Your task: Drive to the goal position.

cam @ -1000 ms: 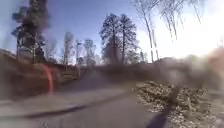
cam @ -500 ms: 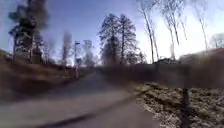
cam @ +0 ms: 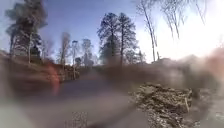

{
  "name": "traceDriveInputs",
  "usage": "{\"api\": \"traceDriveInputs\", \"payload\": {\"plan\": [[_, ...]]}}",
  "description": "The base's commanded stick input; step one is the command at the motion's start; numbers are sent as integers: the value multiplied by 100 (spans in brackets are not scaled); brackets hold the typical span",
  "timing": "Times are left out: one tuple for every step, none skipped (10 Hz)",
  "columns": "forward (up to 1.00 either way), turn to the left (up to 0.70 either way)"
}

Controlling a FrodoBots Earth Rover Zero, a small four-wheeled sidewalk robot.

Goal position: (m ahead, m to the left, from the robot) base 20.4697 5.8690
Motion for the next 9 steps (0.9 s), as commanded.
{"api": "traceDriveInputs", "payload": {"plan": [[100, 0], [100, 0], [100, 0], [100, 0], [100, 0], [100, 0], [100, 0], [100, 0], [100, 0]]}}
